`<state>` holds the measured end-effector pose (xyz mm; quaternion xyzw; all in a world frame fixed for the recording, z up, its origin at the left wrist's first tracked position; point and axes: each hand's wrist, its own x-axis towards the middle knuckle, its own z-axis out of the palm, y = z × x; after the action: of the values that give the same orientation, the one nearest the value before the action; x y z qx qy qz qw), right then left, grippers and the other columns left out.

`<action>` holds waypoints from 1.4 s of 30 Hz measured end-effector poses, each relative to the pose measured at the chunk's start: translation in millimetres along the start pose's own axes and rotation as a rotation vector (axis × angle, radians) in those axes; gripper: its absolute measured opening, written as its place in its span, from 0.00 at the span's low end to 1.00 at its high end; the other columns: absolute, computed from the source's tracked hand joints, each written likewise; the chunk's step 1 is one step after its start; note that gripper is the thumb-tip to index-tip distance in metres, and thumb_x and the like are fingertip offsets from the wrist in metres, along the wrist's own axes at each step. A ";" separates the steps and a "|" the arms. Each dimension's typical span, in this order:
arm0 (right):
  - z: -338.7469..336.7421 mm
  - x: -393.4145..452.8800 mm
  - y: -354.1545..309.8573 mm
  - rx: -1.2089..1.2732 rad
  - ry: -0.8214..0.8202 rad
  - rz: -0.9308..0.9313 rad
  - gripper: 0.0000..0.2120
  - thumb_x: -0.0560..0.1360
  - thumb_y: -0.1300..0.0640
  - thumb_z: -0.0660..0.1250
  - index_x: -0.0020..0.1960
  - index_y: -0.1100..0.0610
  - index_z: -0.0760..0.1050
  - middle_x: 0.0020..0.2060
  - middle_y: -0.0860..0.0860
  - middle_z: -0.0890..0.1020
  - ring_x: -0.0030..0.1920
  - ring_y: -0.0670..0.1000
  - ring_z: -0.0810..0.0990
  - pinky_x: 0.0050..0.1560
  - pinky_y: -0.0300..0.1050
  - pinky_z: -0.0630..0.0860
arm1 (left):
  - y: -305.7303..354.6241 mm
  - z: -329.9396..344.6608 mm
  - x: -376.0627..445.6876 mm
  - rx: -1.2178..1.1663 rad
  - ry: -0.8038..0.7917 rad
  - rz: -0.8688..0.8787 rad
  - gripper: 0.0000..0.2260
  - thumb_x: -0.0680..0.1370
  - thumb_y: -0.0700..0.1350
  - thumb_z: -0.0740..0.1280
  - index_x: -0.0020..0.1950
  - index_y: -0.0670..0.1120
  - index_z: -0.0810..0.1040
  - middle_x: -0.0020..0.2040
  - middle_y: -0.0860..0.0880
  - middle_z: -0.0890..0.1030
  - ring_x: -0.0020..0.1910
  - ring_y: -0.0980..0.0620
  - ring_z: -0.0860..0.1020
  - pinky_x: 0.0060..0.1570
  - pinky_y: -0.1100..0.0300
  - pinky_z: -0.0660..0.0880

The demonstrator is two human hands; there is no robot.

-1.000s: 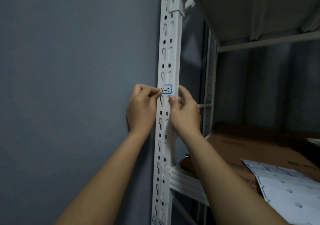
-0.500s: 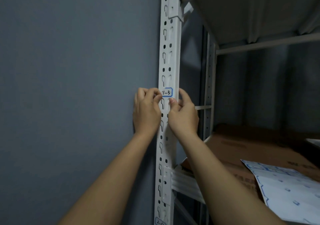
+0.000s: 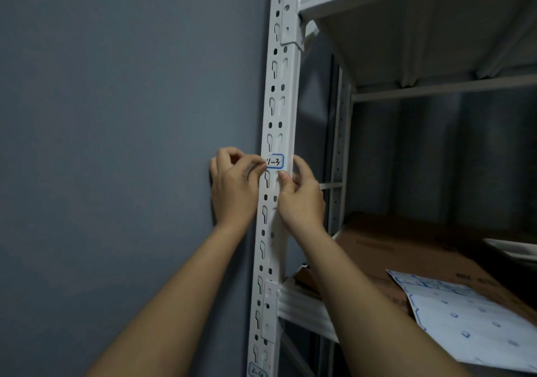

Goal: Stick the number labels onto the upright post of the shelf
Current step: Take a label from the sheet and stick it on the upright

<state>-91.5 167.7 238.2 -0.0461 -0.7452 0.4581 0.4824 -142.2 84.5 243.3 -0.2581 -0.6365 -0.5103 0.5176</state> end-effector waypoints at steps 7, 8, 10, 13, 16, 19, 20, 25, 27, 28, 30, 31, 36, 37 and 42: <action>2.5 -1.6 0.3 -0.041 0.022 -0.014 0.18 0.80 0.49 0.59 0.70 0.42 0.65 0.53 0.49 0.83 0.52 0.57 0.81 0.56 0.56 0.76 | 1.5 4.8 -1.0 -0.027 -0.090 -0.042 0.03 0.78 0.44 0.64 0.48 0.48 0.77 0.47 0.56 0.69 0.46 0.52 0.74 0.38 0.59 0.67; 2.3 -2.0 0.2 -0.048 0.022 -0.018 0.19 0.81 0.49 0.58 0.71 0.43 0.65 0.54 0.49 0.82 0.52 0.56 0.81 0.56 0.55 0.75 | 2.2 4.3 -0.3 -0.021 -0.092 -0.044 0.03 0.78 0.44 0.64 0.48 0.48 0.77 0.47 0.56 0.68 0.47 0.53 0.74 0.38 0.59 0.67; 0.7 -3.0 -1.6 -0.057 0.017 -0.021 0.19 0.81 0.49 0.58 0.71 0.43 0.65 0.54 0.49 0.82 0.53 0.56 0.80 0.57 0.53 0.75 | 4.1 3.9 0.6 -0.005 -0.103 -0.045 0.03 0.79 0.43 0.63 0.48 0.47 0.76 0.47 0.56 0.68 0.47 0.53 0.73 0.39 0.59 0.66; -2.2 -4.1 -3.9 -0.073 0.000 -0.011 0.19 0.81 0.50 0.58 0.71 0.44 0.65 0.55 0.49 0.82 0.53 0.56 0.80 0.57 0.51 0.74 | 6.9 2.7 0.8 0.025 -0.132 -0.067 0.03 0.79 0.43 0.62 0.47 0.47 0.75 0.47 0.55 0.68 0.48 0.52 0.73 0.39 0.58 0.66; -3.9 -4.5 -3.6 -0.070 -0.013 -0.014 0.19 0.81 0.49 0.59 0.71 0.43 0.65 0.55 0.50 0.82 0.53 0.57 0.81 0.57 0.52 0.75 | 7.5 -1.9 2.0 0.049 -0.146 -0.061 0.04 0.79 0.44 0.63 0.46 0.47 0.75 0.47 0.56 0.68 0.48 0.53 0.73 0.39 0.58 0.66; -2.9 -3.8 -3.4 -0.062 -0.014 -0.012 0.18 0.80 0.49 0.59 0.69 0.42 0.66 0.54 0.50 0.82 0.52 0.58 0.81 0.56 0.55 0.76 | 6.7 -7.0 4.5 0.075 -0.115 -0.025 0.04 0.77 0.46 0.66 0.44 0.47 0.78 0.46 0.56 0.70 0.46 0.56 0.72 0.38 0.60 0.65; -2.3 -3.7 -3.5 -0.065 -0.013 -0.009 0.18 0.80 0.49 0.59 0.70 0.42 0.66 0.55 0.50 0.82 0.52 0.58 0.81 0.56 0.55 0.75 | 6.3 -8.1 5.2 0.069 -0.104 -0.023 0.04 0.77 0.46 0.67 0.43 0.47 0.79 0.45 0.56 0.71 0.45 0.55 0.73 0.37 0.60 0.66; -1.6 -2.4 -2.6 -0.053 -0.019 -0.009 0.17 0.80 0.49 0.59 0.69 0.42 0.66 0.54 0.49 0.83 0.52 0.57 0.81 0.56 0.55 0.76 | 7.4 -9.3 4.0 0.053 -0.108 -0.029 0.05 0.77 0.47 0.68 0.46 0.48 0.82 0.43 0.57 0.70 0.37 0.55 0.72 0.35 0.60 0.68; -1.5 -2.0 -1.5 -0.040 -0.028 -0.010 0.16 0.80 0.49 0.59 0.67 0.40 0.66 0.53 0.49 0.83 0.52 0.57 0.81 0.56 0.56 0.76 | 9.2 -9.2 0.6 0.058 -0.111 -0.045 0.05 0.77 0.47 0.67 0.47 0.48 0.81 0.43 0.57 0.70 0.36 0.54 0.73 0.36 0.61 0.67; -1.3 -1.6 -1.3 -0.037 -0.026 -0.012 0.16 0.80 0.49 0.59 0.67 0.40 0.66 0.53 0.49 0.83 0.52 0.57 0.81 0.56 0.56 0.76 | 9.9 -8.8 -0.8 0.056 -0.112 -0.051 0.06 0.77 0.47 0.66 0.47 0.47 0.81 0.44 0.56 0.71 0.37 0.53 0.74 0.36 0.61 0.67; -1.6 -1.4 -1.9 -0.050 -0.026 -0.014 0.18 0.81 0.50 0.58 0.69 0.42 0.65 0.55 0.50 0.82 0.53 0.58 0.80 0.57 0.55 0.75 | 11.6 -7.5 -1.9 0.055 -0.116 -0.064 0.06 0.78 0.47 0.65 0.48 0.47 0.80 0.45 0.53 0.73 0.38 0.51 0.76 0.37 0.60 0.68; -1.9 -1.5 -2.1 -0.053 -0.024 -0.013 0.18 0.81 0.51 0.58 0.70 0.44 0.65 0.56 0.50 0.82 0.54 0.58 0.80 0.57 0.54 0.75 | 12.5 -6.8 -1.5 0.062 -0.120 -0.075 0.06 0.78 0.47 0.65 0.48 0.47 0.80 0.46 0.52 0.73 0.39 0.50 0.76 0.38 0.59 0.68; -0.9 -1.3 -1.2 -0.051 -0.021 -0.026 0.18 0.81 0.51 0.58 0.70 0.43 0.64 0.56 0.50 0.82 0.54 0.56 0.80 0.57 0.55 0.75 | 17.0 -2.7 1.9 0.123 -0.149 -0.077 0.05 0.80 0.44 0.61 0.48 0.45 0.75 0.50 0.48 0.72 0.42 0.43 0.76 0.40 0.50 0.72; -0.5 -1.2 -1.0 -0.050 -0.022 -0.027 0.18 0.81 0.50 0.58 0.70 0.43 0.64 0.56 0.49 0.82 0.54 0.56 0.80 0.57 0.55 0.75 | 17.8 -2.0 2.4 0.143 -0.161 -0.068 0.05 0.80 0.43 0.60 0.48 0.45 0.74 0.51 0.48 0.72 0.42 0.43 0.76 0.38 0.50 0.70; -1.3 -1.0 -1.0 -0.078 -0.032 -0.040 0.19 0.81 0.50 0.58 0.71 0.43 0.63 0.55 0.51 0.82 0.53 0.58 0.80 0.55 0.57 0.76 | 19.6 -4.4 6.9 0.224 -0.233 -0.042 0.05 0.81 0.43 0.58 0.50 0.44 0.71 0.51 0.48 0.69 0.45 0.46 0.73 0.37 0.54 0.63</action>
<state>-89.7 167.4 238.4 -0.0426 -0.7710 0.4195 0.4772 -126.0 85.8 256.9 -0.2428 -0.7503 -0.4134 0.4552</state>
